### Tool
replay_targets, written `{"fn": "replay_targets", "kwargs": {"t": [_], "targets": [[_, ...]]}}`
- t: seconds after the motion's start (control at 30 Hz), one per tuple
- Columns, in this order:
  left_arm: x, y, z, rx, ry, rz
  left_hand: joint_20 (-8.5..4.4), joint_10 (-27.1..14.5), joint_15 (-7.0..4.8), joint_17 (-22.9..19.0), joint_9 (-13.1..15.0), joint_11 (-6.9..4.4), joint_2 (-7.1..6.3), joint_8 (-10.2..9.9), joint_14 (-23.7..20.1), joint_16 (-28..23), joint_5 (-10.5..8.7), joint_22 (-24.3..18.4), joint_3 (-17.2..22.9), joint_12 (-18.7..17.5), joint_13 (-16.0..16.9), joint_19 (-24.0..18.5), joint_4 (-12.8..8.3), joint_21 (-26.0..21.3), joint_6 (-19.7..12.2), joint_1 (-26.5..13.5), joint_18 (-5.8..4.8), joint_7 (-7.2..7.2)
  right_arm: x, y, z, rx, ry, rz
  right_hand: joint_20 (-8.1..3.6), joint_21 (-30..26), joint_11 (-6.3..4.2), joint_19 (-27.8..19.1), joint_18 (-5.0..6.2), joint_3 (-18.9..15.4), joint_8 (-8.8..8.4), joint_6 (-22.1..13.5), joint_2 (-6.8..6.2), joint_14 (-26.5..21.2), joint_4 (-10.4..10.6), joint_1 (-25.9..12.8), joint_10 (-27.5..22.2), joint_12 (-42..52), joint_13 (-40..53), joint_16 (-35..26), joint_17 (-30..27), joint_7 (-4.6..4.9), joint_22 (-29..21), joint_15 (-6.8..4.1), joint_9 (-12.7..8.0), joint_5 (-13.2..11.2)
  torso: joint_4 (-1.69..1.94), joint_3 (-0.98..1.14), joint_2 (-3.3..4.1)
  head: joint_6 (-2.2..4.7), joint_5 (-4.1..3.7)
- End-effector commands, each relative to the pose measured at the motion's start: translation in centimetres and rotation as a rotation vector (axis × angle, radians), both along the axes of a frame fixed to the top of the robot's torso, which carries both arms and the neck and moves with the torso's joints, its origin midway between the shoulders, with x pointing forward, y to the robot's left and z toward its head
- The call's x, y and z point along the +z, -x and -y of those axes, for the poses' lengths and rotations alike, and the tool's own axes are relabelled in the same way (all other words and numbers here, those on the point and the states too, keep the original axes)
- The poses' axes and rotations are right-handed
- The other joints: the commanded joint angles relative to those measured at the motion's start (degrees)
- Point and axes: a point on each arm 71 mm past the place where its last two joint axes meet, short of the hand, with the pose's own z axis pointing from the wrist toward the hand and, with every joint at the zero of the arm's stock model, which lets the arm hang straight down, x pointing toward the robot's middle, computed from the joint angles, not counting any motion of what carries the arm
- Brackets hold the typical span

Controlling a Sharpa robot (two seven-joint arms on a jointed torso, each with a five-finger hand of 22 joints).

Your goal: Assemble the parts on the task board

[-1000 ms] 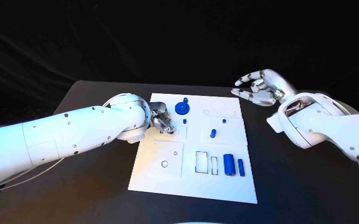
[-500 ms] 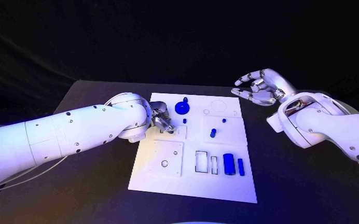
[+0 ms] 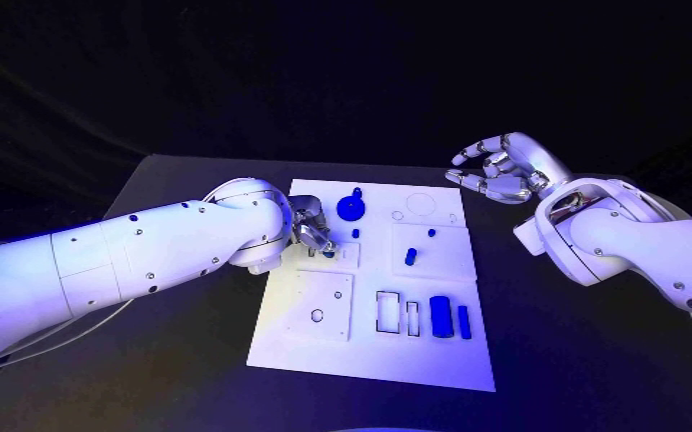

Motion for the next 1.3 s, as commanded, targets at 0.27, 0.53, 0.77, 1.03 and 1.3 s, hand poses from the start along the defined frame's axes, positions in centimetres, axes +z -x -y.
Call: {"fn": "replay_targets", "kwargs": {"t": [0.27,0.53,0.77,1.03,1.3], "targets": [[-0.39,0.15,0.19,-0.012,-0.008,-0.035,-0.48,0.37,-0.67,15.09,0.42,-0.46,1.12,-0.96,5.85,0.37,-0.58,8.07,-2.3,0.85,0.92,1.19,-0.97,0.37,1.63,-1.17,-0.44,-1.51,0.03,0.07,-0.03,0.005,0.001,0.007,-0.16,-0.38,-0.24,3.89,0.08,-0.56,0.35,0.4,-0.05,5.07,0.04,-0.74,-0.16,-0.42,5.93,-0.28,11.43,-0.11,12.93,-0.31,0.08,0.23,0.0,0.01,0.0,-0.01,-0.02],[-0.4,0.11,0.18,-0.011,-0.009,-0.035,-0.51,0.35,-0.69,15.09,0.55,-0.46,1.41,-1.19,5.85,0.37,-0.62,8.06,-4.34,0.93,1.07,1.18,0.15,0.34,1.89,-1.37,-0.43,-1.54,0.05,0.09,0.0,0.004,0.001,0.007,-0.17,-0.43,-0.23,3.86,0.09,-0.64,0.34,0.37,-0.06,5.05,0.05,-0.94,-0.19,-0.45,5.9,-0.31,11.36,-0.11,12.9,-0.32,0.07,0.24,-0.03,0.01,0.0,-0.05,0.01],[-0.41,0.1,0.18,-0.011,-0.011,-0.037,-0.55,0.43,-0.7,15.09,0.75,-0.47,1.72,-1.41,5.85,0.37,-0.61,8.21,-6.9,1.14,1.37,1.28,1.62,0.38,2.21,-1.58,-0.47,-1.54,0.05,0.08,0.02,0.003,0.0,0.008,-0.17,-0.47,-0.23,3.84,0.1,-0.74,0.32,0.35,-0.05,5.06,0.06,-1.19,-0.17,-0.44,5.91,-0.29,11.4,-0.11,12.88,-0.32,0.07,0.21,-0.02,0.03,0.0,0.03,-0.11],[-0.43,0.04,0.1,-0.008,-0.012,-0.036,-0.56,0.46,-0.7,15.09,0.84,-0.48,1.91,-1.52,5.85,0.37,-0.59,8.28,-8.04,1.22,1.5,1.33,2.38,0.4,2.33,-1.61,-0.48,-1.55,0.05,0.08,0.07,0.002,0.0,0.008,-0.18,-0.53,-0.25,3.82,0.12,-0.94,0.31,0.32,-0.03,5.04,0.05,-1.67,-0.23,-0.5,5.84,-0.33,11.31,-0.12,12.85,-0.32,0.06,0.06,-0.03,0.0,-0.01,0.04,-0.13],[-0.42,0.0,0.01,-0.004,-0.012,-0.033,-0.58,0.47,-0.67,15.09,1.03,-0.49,1.85,-1.77,5.85,0.37,-0.48,8.31,-10.9,1.3,1.66,1.35,4.19,0.39,2.47,-1.66,-0.49,-1.6,0.04,0.08,0.1,0.001,0.001,0.008,-0.19,-0.59,-0.25,3.79,0.13,-1.14,0.31,0.3,-0.01,5.04,0.06,-2.11,-0.26,-0.54,5.81,-0.35,11.29,-0.13,12.81,-0.33,0.06,-0.18,-0.03,-0.02,0.0,0.15,-0.14]]}}
